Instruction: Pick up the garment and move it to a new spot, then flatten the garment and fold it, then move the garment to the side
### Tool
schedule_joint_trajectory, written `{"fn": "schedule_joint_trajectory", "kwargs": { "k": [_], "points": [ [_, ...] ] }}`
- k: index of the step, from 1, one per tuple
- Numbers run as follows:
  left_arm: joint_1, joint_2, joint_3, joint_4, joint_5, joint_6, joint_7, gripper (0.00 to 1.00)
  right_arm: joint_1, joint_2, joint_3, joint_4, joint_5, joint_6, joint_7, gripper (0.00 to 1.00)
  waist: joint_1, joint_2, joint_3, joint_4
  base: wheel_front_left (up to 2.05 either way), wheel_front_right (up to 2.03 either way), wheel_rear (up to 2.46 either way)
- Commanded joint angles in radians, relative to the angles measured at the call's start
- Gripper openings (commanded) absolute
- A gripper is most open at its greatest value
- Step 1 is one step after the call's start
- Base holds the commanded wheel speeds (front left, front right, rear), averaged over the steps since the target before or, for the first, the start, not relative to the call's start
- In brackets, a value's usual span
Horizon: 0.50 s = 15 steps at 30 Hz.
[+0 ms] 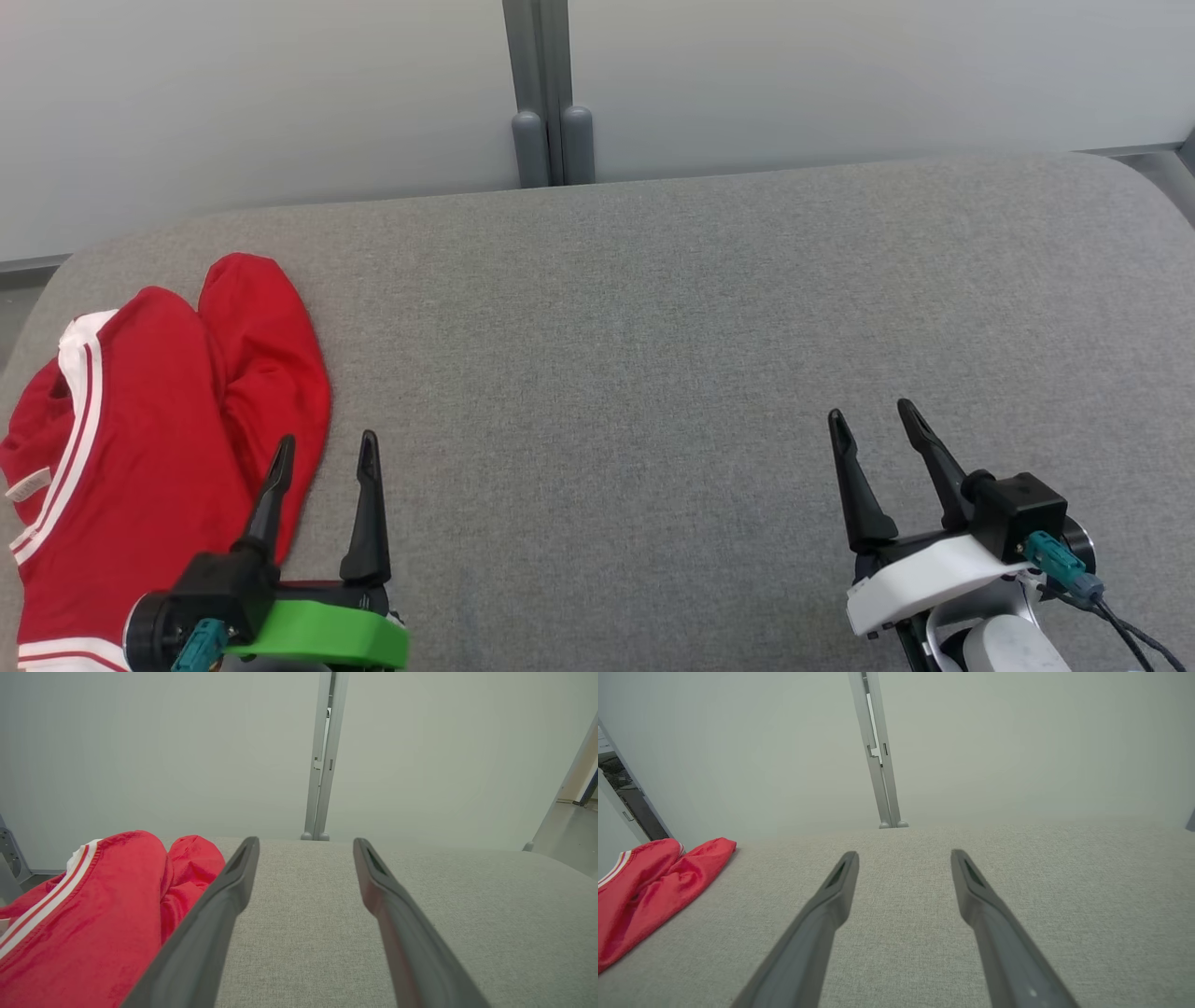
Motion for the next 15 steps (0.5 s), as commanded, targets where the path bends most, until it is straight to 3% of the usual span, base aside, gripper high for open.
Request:
{"fn": "schedule_joint_trajectory", "kwargs": {
  "k": [1, 15],
  "points": [
    [0.011, 0.008, -0.003, -0.002, 0.025, 0.005, -0.009, 1.00, 0.007, -0.004, 0.002, -0.007, -0.023, 0.000, -0.009, 1.00, -0.0001, 0.0000, 0.000, 0.000, 0.00, 0.00, 0.00],
    [0.015, 0.008, -0.016, 0.002, 0.124, 0.019, -0.033, 1.00, 0.010, -0.005, 0.003, -0.011, -0.135, 0.000, -0.034, 1.00, -0.0001, 0.0000, 0.007, -0.006, 0.00, 0.00, 0.00]
  ]
}}
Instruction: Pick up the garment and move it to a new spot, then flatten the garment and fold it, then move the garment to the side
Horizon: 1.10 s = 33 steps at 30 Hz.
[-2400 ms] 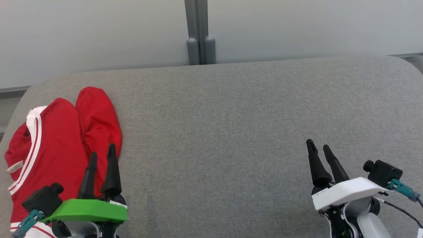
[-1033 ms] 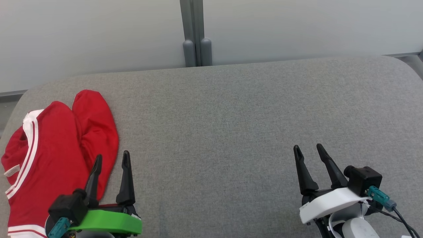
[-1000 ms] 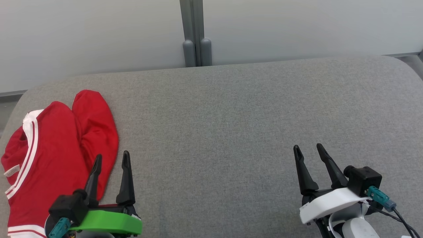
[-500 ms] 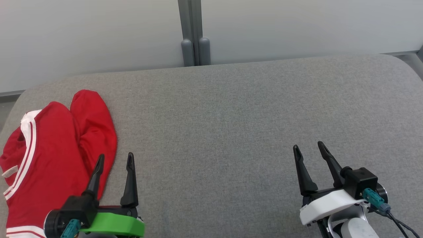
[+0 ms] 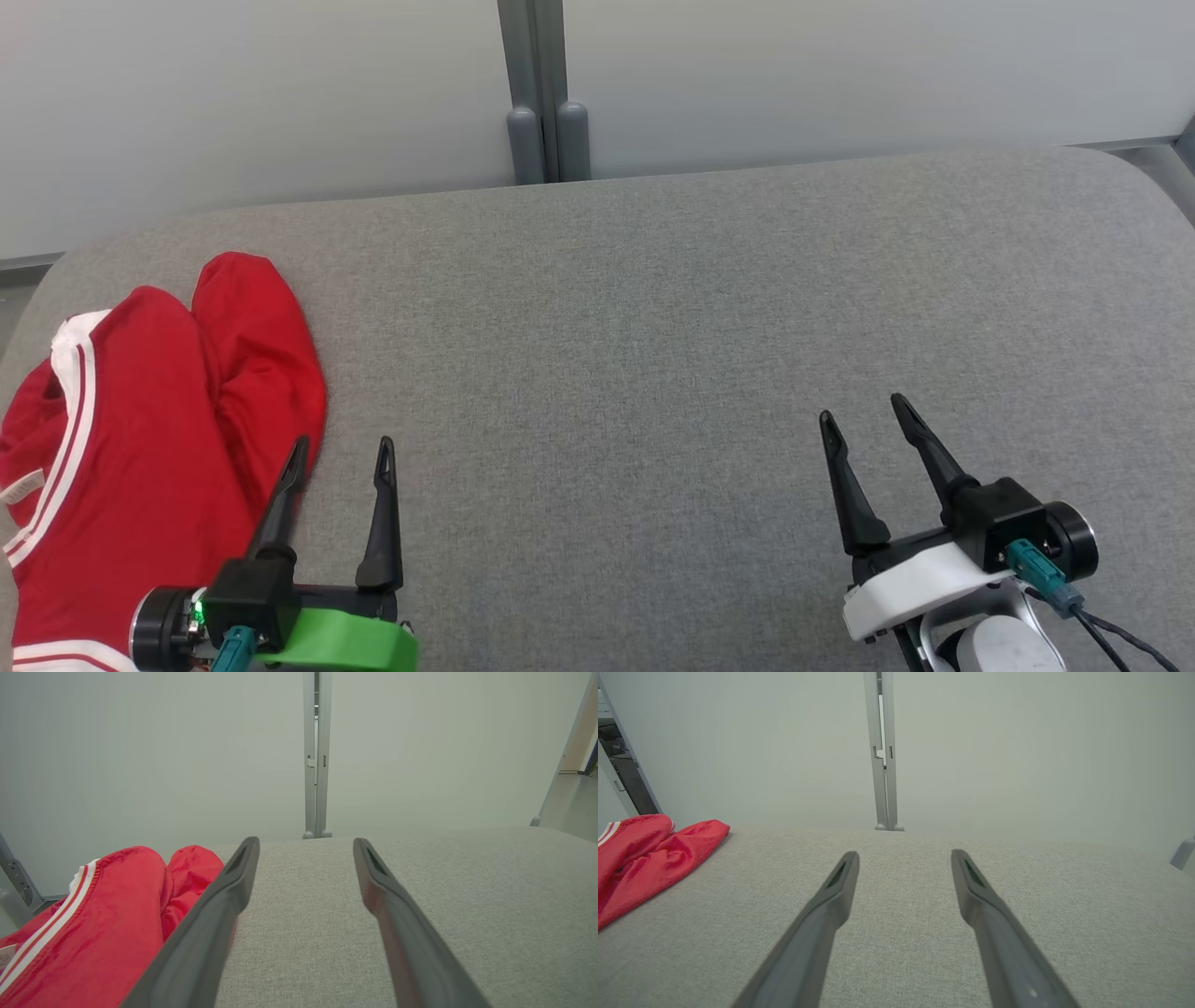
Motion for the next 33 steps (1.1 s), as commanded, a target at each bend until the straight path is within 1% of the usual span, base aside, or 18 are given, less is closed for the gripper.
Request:
{"fn": "schedule_joint_trajectory", "kwargs": {
  "k": [1, 19, 27, 33],
  "points": [
    [0.011, 0.007, -0.002, -0.005, 0.024, 0.007, -0.010, 1.00, 0.010, -0.004, 0.004, -0.004, -0.021, 0.000, -0.010, 1.00, -0.0001, 0.0000, 0.001, 0.000, 0.00, 0.00, 0.00],
    [0.003, 0.007, -0.001, 0.012, 0.020, -0.001, -0.007, 1.00, 0.010, -0.004, -0.003, -0.005, -0.021, 0.000, -0.009, 1.00, -0.0001, 0.0000, 0.002, 0.005, 0.00, 0.00, 0.00],
    [-0.002, 0.007, -0.009, 0.013, 0.025, 0.007, -0.007, 1.00, 0.019, -0.004, -0.004, -0.004, -0.025, 0.000, -0.009, 1.00, -0.0001, 0.0000, 0.005, 0.042, 0.00, 0.00, 0.00],
    [0.005, 0.007, -0.013, 0.008, 0.025, 0.014, -0.007, 1.00, 0.025, -0.004, 0.001, -0.002, -0.026, 0.000, -0.009, 1.00, -0.0001, 0.0000, 0.008, 0.095, 0.00, 0.00, 0.00]
  ]
}}
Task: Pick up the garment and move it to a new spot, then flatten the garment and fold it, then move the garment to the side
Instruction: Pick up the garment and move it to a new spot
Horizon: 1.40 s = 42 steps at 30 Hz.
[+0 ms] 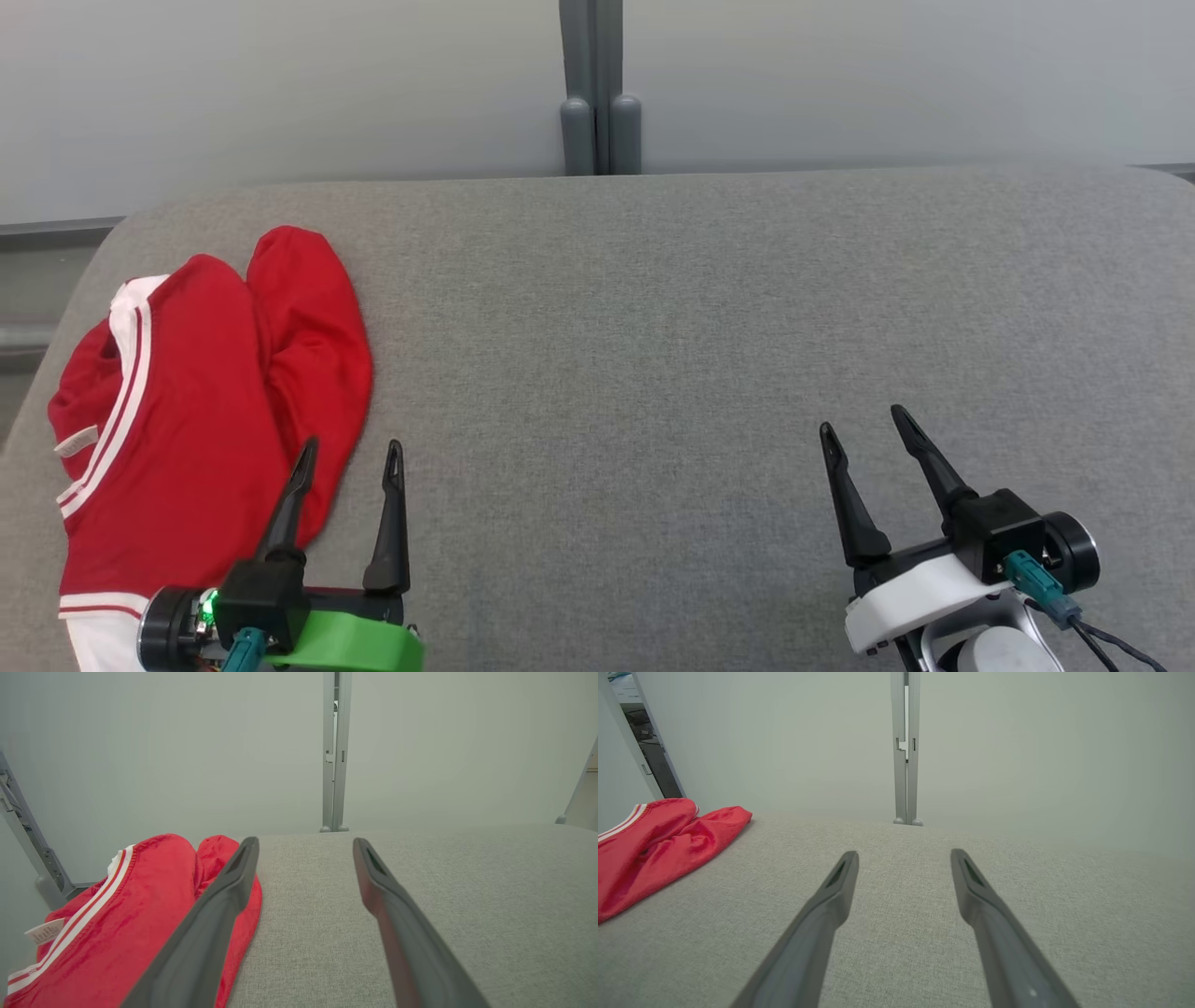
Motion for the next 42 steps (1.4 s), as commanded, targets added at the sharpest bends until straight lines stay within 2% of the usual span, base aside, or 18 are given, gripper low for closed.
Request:
{"fn": "schedule_joint_trajectory", "kwargs": {
  "k": [1, 20, 38, 42],
  "points": [
    [0.005, 0.007, 0.000, -0.001, 0.011, 0.007, -0.001, 1.00, 0.008, -0.003, 0.000, -0.002, -0.005, 0.000, -0.003, 1.00, 0.0000, 0.0000, 0.002, 0.033, 0.00, 0.00, 0.00],
    [0.032, 0.006, 0.005, -0.005, 0.013, 0.009, -0.001, 1.00, 0.035, -0.003, 0.027, 0.001, 0.001, 0.000, -0.003, 1.00, 0.0000, 0.0000, -0.017, 0.225, 0.00, 0.00, 0.00],
    [0.023, 0.006, 0.012, -0.004, 0.011, 0.001, -0.001, 1.00, 0.041, -0.004, 0.025, 0.001, 0.012, 0.000, -0.003, 1.00, 0.0000, 0.0000, -0.017, 0.346, 0.00, 0.00, 0.00],
    [0.032, 0.006, 0.020, -0.011, 0.012, 0.017, -0.001, 1.00, 0.040, -0.004, 0.028, 0.004, 0.015, 0.000, -0.003, 1.00, 0.0000, 0.0000, -0.019, 0.362, 0.00, 0.00, 0.00]
  ]
}}
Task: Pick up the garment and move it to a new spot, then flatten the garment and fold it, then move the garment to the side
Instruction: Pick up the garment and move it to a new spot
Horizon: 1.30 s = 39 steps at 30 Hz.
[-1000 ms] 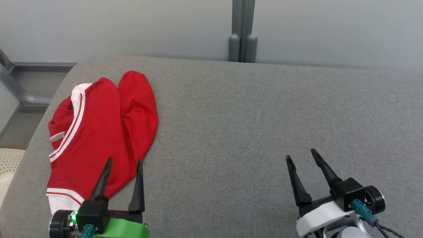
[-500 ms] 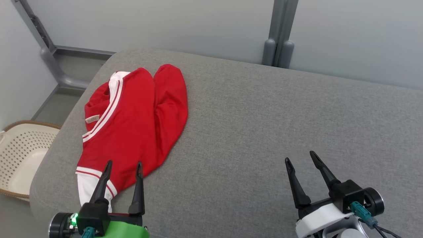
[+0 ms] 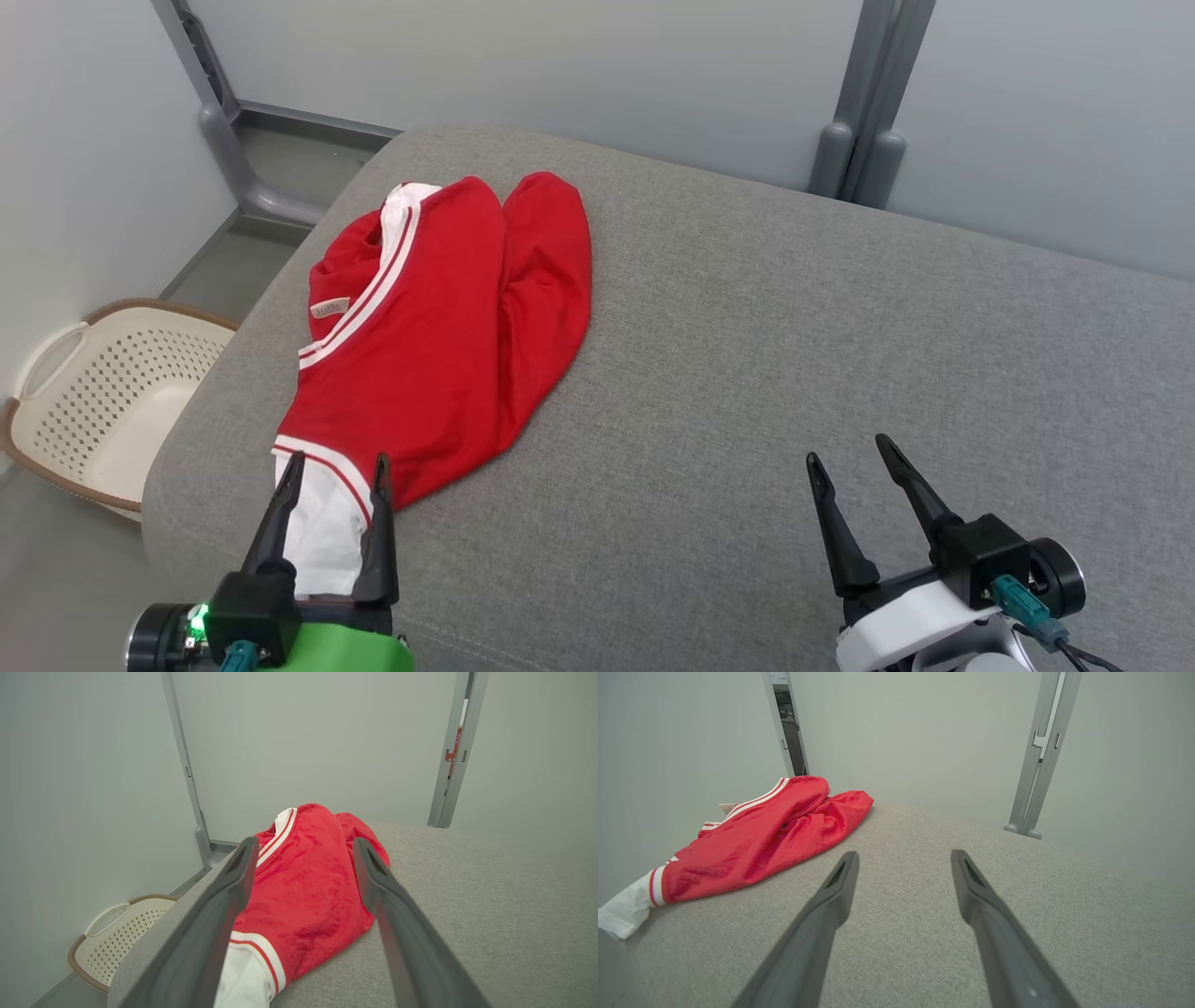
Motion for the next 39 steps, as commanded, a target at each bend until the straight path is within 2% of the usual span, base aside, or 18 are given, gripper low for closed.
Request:
{"fn": "schedule_joint_trajectory", "kwargs": {
  "k": [1, 8, 15, 18, 22, 27, 30, 32, 34, 36, 39],
  "points": [
    [0.010, 0.005, 0.010, -0.005, -0.003, 0.008, -0.001, 1.00, 0.002, -0.004, 0.000, 0.002, 0.006, 0.000, -0.003, 1.00, 0.0000, 0.0000, 0.000, 0.009, 0.00, 0.00, 0.00],
    [-0.007, 0.005, 0.020, -0.024, -0.022, 0.024, -0.001, 1.00, -0.017, -0.004, 0.000, -0.004, -0.009, 0.000, -0.003, 1.00, 0.0000, 0.0000, 0.051, 0.018, 0.00, 0.00, 0.00],
    [-0.106, 0.005, 0.009, -0.055, -0.037, 0.029, -0.001, 1.00, -0.071, -0.004, -0.010, -0.017, -0.056, 0.000, -0.003, 1.00, 0.0000, 0.0000, 0.181, 0.013, 0.00, 0.00, 0.00],
    [-0.175, 0.005, 0.013, -0.046, -0.040, 0.008, -0.001, 1.00, -0.096, -0.005, -0.014, -0.022, -0.082, 0.000, -0.003, 1.00, 0.0000, 0.0000, 0.237, 0.012, 0.00, 0.00, 0.00],
    [-0.305, 0.020, 0.037, 0.075, -0.044, -0.046, -0.001, 1.00, -0.133, -0.029, -0.011, -0.022, -0.100, 0.000, -0.003, 1.00, 0.0000, 0.0000, 0.305, -0.004, 0.00, 0.00, 0.00],
    [-0.550, 0.093, 0.039, 0.267, -0.077, -0.076, -0.001, 1.00, -0.176, -0.066, -0.019, -0.035, -0.102, 0.000, -0.003, 1.00, 0.0000, 0.0000, 0.386, -0.026, 0.00, 0.00, 0.00],
    [-0.700, 0.148, -0.006, 0.397, -0.134, -0.082, 0.016, 1.00, -0.200, -0.091, -0.019, -0.051, -0.091, 0.000, -0.003, 1.00, 0.0000, 0.0000, 0.435, -0.041, 0.00, 0.00, 0.00],
    [-0.801, 0.188, -0.080, 0.463, -0.209, -0.083, 0.075, 1.00, -0.211, -0.108, -0.020, -0.062, -0.089, 0.000, -0.003, 1.00, 0.0000, 0.0000, 0.469, -0.052, 0.00, 0.00, 0.00],
    [-0.886, 0.220, -0.147, 0.515, -0.329, -0.082, 0.158, 1.00, -0.225, -0.124, -0.028, -0.074, -0.089, 0.000, -0.003, 1.00, 0.0000, 0.0000, 0.502, -0.062, 0.00, 0.00, 0.00],
    [-0.962, 0.278, -0.214, 0.550, -0.406, -0.082, 0.245, 1.00, -0.241, -0.136, -0.027, -0.085, -0.089, 0.000, -0.003, 1.00, 0.0000, 0.0000, 0.536, -0.075, 0.00, 0.00, 0.00],
    [-1.053, 0.318, -0.291, 0.604, -0.510, -0.080, 0.355, 1.00, -0.249, -0.147, -0.029, -0.100, -0.081, 0.000, -0.003, 1.00, 0.0000, 0.0000, 0.574, -0.089, 0.00, 0.00, 0.00]
  ]
}}
